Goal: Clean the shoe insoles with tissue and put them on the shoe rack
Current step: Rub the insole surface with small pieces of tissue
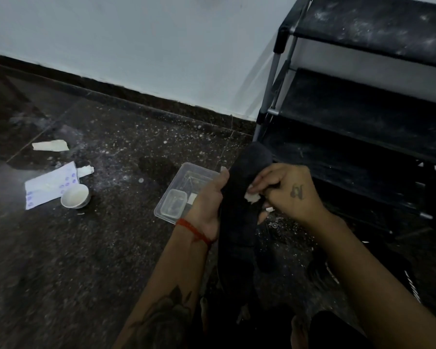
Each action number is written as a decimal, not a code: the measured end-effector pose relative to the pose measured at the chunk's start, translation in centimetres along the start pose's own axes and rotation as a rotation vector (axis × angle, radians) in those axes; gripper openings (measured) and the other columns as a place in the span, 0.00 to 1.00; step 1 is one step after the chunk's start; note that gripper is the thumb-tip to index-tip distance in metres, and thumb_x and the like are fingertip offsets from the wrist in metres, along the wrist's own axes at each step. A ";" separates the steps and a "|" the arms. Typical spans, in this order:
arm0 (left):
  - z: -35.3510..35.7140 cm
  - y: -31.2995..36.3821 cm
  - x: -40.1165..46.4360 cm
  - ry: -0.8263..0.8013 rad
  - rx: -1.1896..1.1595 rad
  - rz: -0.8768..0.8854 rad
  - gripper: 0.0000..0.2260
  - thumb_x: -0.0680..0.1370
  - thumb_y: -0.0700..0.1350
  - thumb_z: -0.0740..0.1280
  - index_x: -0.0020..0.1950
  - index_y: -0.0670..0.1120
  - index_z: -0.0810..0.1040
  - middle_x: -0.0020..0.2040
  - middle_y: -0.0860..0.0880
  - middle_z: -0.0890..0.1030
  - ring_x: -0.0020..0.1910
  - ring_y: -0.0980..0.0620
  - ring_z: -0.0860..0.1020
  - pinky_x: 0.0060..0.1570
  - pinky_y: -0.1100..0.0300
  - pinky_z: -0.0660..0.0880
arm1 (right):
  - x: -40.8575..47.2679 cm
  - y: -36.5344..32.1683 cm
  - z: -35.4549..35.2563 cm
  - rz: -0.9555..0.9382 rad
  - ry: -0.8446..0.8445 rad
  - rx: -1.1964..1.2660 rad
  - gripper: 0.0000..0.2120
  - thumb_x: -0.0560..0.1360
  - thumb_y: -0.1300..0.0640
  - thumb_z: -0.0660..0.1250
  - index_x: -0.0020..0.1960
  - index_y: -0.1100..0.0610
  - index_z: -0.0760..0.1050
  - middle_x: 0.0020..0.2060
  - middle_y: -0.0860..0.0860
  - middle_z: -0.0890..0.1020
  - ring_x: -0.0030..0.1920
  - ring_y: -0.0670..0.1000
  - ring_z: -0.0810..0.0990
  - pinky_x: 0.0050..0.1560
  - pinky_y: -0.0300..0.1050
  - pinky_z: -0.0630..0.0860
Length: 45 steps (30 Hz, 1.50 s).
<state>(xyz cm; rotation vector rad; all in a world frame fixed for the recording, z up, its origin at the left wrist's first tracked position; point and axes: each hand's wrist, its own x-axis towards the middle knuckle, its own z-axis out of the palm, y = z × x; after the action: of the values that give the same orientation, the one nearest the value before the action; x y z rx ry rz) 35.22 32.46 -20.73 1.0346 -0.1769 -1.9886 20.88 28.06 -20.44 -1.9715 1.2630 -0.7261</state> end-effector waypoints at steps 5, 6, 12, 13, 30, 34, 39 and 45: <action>0.4 -0.2 -0.3 -0.025 0.038 0.001 0.27 0.80 0.61 0.50 0.49 0.42 0.79 0.43 0.41 0.84 0.41 0.42 0.81 0.48 0.48 0.75 | 0.3 1.4 0.2 0.092 0.409 -0.097 0.12 0.68 0.70 0.67 0.45 0.58 0.83 0.42 0.54 0.84 0.44 0.48 0.80 0.43 0.29 0.72; 0.4 -0.3 -0.3 -0.029 0.047 -0.014 0.27 0.80 0.61 0.50 0.51 0.42 0.79 0.45 0.41 0.84 0.41 0.42 0.81 0.47 0.49 0.76 | 0.5 1.5 0.6 0.080 0.439 -0.104 0.11 0.69 0.70 0.67 0.48 0.59 0.83 0.44 0.55 0.83 0.46 0.49 0.79 0.46 0.30 0.71; 0.2 -0.2 -0.1 0.000 0.015 -0.015 0.23 0.80 0.60 0.53 0.49 0.45 0.80 0.43 0.44 0.85 0.39 0.46 0.84 0.44 0.49 0.78 | 0.2 -0.3 1.9 -0.094 0.246 0.003 0.12 0.69 0.72 0.67 0.46 0.59 0.83 0.42 0.51 0.81 0.42 0.43 0.77 0.46 0.23 0.70; 0.1 -0.2 0.0 0.006 0.004 -0.006 0.24 0.80 0.61 0.52 0.48 0.46 0.80 0.43 0.45 0.85 0.38 0.46 0.84 0.43 0.50 0.79 | 0.1 -0.4 1.6 -0.108 0.170 0.004 0.13 0.67 0.73 0.67 0.43 0.58 0.84 0.41 0.50 0.82 0.41 0.43 0.78 0.45 0.25 0.72; 0.1 -0.1 0.0 0.009 0.016 0.006 0.26 0.80 0.61 0.51 0.48 0.44 0.80 0.42 0.43 0.85 0.37 0.46 0.84 0.43 0.52 0.78 | 0.5 -0.4 1.4 -0.077 0.245 0.106 0.14 0.68 0.73 0.66 0.43 0.58 0.84 0.40 0.48 0.81 0.41 0.38 0.78 0.42 0.24 0.72; 0.0 -0.2 0.2 0.002 0.013 0.004 0.31 0.80 0.61 0.48 0.43 0.43 0.84 0.41 0.42 0.85 0.36 0.45 0.83 0.38 0.54 0.80 | 0.4 0.6 0.7 0.028 0.235 0.036 0.17 0.67 0.74 0.63 0.41 0.57 0.84 0.39 0.48 0.82 0.40 0.43 0.80 0.36 0.29 0.76; 0.3 -0.2 0.0 0.006 0.066 -0.006 0.26 0.80 0.60 0.51 0.49 0.42 0.80 0.43 0.41 0.84 0.37 0.43 0.83 0.46 0.49 0.75 | 1.0 1.1 1.1 0.071 0.457 -0.070 0.15 0.70 0.72 0.66 0.52 0.59 0.81 0.48 0.54 0.82 0.47 0.45 0.76 0.50 0.18 0.64; 0.2 -0.1 -0.3 0.000 0.062 -0.014 0.26 0.80 0.61 0.52 0.53 0.43 0.79 0.47 0.41 0.83 0.44 0.43 0.80 0.46 0.50 0.75 | 0.9 0.1 1.5 -0.053 0.343 0.060 0.12 0.69 0.73 0.66 0.45 0.61 0.83 0.44 0.49 0.82 0.45 0.40 0.78 0.48 0.22 0.70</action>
<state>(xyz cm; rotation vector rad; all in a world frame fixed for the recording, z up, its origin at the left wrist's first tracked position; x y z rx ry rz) 35.14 32.71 -20.45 1.0779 -0.2332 -2.0069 22.29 27.61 -21.40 -1.8912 1.3685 -1.1538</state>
